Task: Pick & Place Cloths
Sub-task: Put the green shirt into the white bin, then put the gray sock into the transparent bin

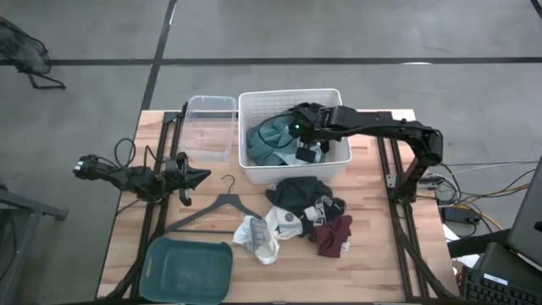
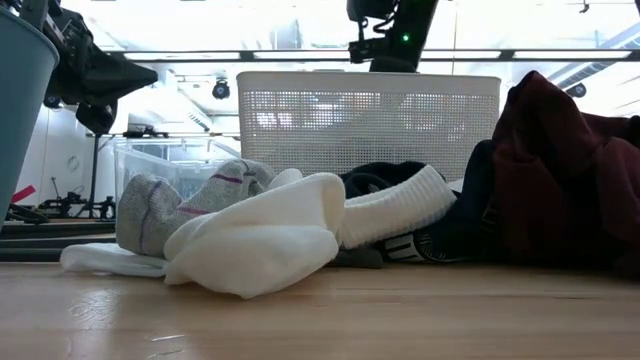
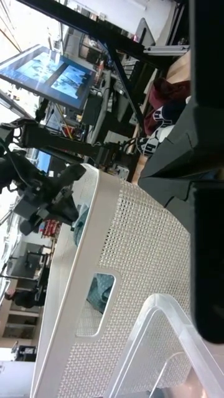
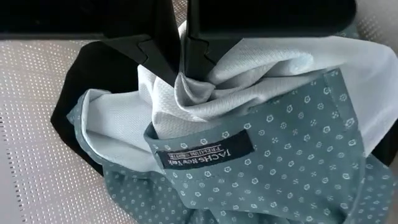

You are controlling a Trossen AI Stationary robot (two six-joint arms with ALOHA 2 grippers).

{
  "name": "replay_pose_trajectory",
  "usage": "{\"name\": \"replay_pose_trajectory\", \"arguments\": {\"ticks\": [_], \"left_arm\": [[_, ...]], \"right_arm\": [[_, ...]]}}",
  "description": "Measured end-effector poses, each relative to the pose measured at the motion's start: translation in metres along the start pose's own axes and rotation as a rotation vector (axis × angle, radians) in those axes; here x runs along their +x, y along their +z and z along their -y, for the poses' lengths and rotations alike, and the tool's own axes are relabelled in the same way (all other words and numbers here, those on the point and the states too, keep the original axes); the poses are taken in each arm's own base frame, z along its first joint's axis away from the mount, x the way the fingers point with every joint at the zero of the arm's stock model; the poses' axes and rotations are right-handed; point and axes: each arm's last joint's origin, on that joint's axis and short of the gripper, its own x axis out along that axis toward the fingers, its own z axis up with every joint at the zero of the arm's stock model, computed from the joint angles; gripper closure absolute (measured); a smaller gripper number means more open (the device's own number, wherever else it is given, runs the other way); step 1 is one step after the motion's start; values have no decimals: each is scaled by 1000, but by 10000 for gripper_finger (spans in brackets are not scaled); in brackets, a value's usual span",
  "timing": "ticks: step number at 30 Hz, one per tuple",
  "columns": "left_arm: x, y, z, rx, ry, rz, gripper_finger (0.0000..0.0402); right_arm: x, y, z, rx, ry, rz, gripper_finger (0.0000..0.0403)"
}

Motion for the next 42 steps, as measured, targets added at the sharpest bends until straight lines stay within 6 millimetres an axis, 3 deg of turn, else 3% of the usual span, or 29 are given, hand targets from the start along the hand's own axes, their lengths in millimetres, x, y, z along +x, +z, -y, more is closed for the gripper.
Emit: {"name": "replay_pose_trajectory", "arguments": {"ticks": [5,13,20,26,31,42], "left_arm": [[0,0,0,0,0,0,392],[0,0,0,-1,0,1,392],[0,0,0,-1,0,1,392],[0,0,0,-1,0,1,392],[0,0,0,1,1,-1,392],[0,0,0,1,0,-1,392]], "right_arm": [[-12,3,7,47,-2,1,362],[-50,11,20,112,-2,25,272],[-102,17,30,175,13,141,221],[-147,14,27,171,125,291,230],[-173,5,17,134,211,362,248],[-217,-46,12,105,285,498,341]]}}
